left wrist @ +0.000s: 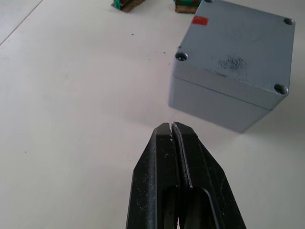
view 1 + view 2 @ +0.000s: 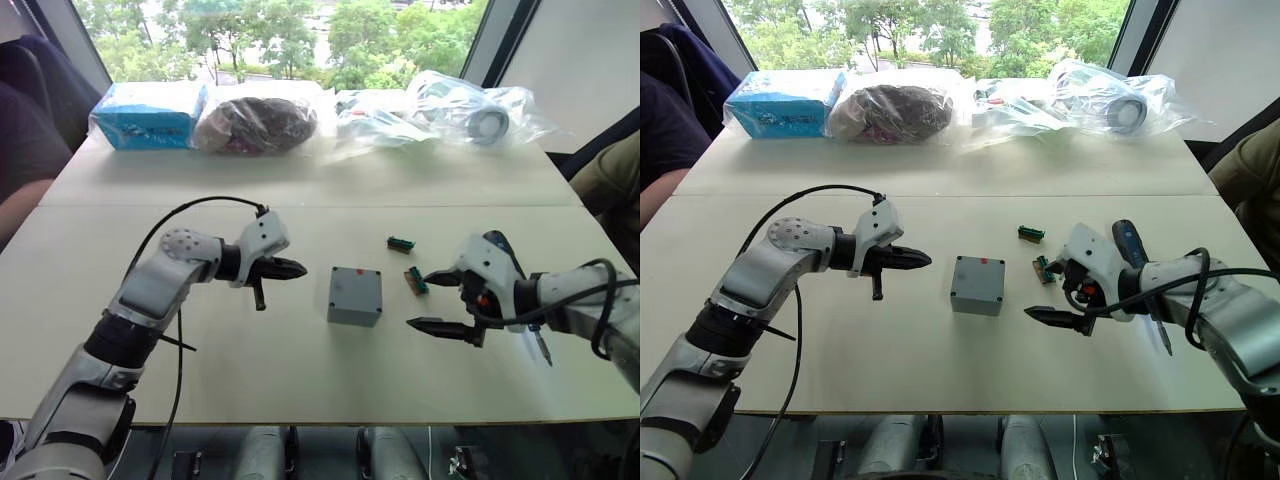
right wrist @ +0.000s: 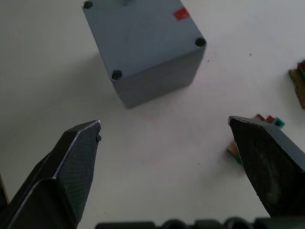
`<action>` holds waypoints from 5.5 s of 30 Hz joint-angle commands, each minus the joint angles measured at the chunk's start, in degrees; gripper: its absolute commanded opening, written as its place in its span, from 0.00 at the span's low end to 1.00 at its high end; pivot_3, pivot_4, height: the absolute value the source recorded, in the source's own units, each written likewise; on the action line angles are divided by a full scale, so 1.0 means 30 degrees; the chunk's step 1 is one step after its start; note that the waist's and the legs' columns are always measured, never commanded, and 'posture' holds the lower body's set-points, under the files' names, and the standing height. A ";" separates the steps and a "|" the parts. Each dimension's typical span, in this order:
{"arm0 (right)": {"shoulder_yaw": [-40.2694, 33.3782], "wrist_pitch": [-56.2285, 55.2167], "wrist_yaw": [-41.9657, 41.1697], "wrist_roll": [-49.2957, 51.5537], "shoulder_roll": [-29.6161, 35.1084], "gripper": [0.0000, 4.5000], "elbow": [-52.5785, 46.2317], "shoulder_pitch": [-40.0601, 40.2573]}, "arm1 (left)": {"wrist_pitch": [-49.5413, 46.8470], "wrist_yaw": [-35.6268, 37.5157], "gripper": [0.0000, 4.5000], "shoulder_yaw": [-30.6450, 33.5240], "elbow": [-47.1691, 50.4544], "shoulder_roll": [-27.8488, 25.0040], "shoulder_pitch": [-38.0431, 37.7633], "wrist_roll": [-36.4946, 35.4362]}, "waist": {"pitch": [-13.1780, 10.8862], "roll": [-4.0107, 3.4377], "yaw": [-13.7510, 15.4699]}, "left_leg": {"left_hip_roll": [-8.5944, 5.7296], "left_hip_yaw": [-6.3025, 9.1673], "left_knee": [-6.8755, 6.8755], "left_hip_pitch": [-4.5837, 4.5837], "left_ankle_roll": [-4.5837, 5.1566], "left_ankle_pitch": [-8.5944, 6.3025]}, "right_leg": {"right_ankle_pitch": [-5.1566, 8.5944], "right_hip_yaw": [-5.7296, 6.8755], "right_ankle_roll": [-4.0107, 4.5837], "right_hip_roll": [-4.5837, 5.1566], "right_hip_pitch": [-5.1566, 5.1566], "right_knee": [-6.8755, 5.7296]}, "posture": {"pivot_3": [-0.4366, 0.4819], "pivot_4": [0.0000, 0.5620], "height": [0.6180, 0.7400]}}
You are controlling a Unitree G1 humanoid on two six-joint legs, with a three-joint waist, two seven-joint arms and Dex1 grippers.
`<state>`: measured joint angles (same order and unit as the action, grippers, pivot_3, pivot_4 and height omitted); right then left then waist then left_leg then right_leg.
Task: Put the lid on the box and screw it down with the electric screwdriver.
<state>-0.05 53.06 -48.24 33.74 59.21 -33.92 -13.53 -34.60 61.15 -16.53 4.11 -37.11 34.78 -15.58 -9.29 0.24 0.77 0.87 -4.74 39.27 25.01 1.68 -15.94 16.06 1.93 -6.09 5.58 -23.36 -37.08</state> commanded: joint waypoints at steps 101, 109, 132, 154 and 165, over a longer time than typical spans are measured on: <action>-0.1434 -0.2923 -0.0320 -0.3074 -0.5238 0.99 0.7891 -0.4444 | -0.1665 0.0167 0.00 0.2056 0.0378 0.2311 0.1735 -0.1314 | 0.0007 0.0024 -0.0053 | 0.0001 0.0011 0.0025 -0.0039 -0.0055 0.0034 | 0.0000 0.0018 -0.0002 -0.0012 0.0033 -0.0047 | 0.48 0.27 1.00; 0.0516 -0.6323 0.0023 -0.5355 -0.6999 0.99 1.3439 -0.6947 | -0.1869 -0.0275 0.00 0.2109 0.0842 0.2362 0.1823 -0.1837 | 0.0008 0.0018 -0.0077 | -0.0004 -0.0018 0.0006 -0.0067 -0.0110 0.0066 | 0.0000 -0.0003 -0.0002 -0.0015 0.0042 -0.0046 | 0.48 0.27 1.00; 0.0978 -1.1439 -0.0184 -0.7718 -0.9260 0.35 2.0921 -0.9215 | -0.1959 -0.0919 0.00 0.1506 0.1914 0.2047 0.0673 -0.1936 | 0.0007 0.0016 -0.0143 | 0.0002 -0.0020 0.0004 -0.0068 -0.0135 0.0080 | 0.0000 -0.0006 -0.0002 -0.0014 0.0043 -0.0044 | 0.48 0.27 1.00; 0.0628 -1.1283 -0.0148 -0.7639 -0.9821 0.01 2.0929 -0.9017 | -0.1768 -0.0945 0.00 0.1217 0.1698 0.1925 0.0385 -0.1488 | 0.0007 0.0015 -0.0174 | 0.0002 -0.0019 0.0002 -0.0068 -0.0137 0.0081 | 0.0000 -0.0005 -0.0002 -0.0014 0.0042 -0.0044 | 0.48 0.27 1.00; -0.0770 -0.9821 -0.0213 -0.6354 -0.9605 0.01 1.8648 -0.8220 | -0.1621 -0.0897 0.00 0.1128 0.1467 0.2066 0.0514 -0.1364 | 0.0006 0.0014 -0.0142 | 0.0002 -0.0018 0.0001 -0.0068 -0.0137 0.0081 | 0.0000 -0.0005 -0.0002 -0.0014 0.0042 -0.0044 | 0.48 0.27 1.00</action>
<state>-0.63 23.51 -48.81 13.27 29.72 24.74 -38.15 -40.58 58.44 -12.85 7.65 -30.97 35.79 -19.66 -9.28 0.28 0.35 0.88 -4.80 39.28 24.81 1.27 -15.70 16.06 1.91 -6.09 5.54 -23.23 -37.21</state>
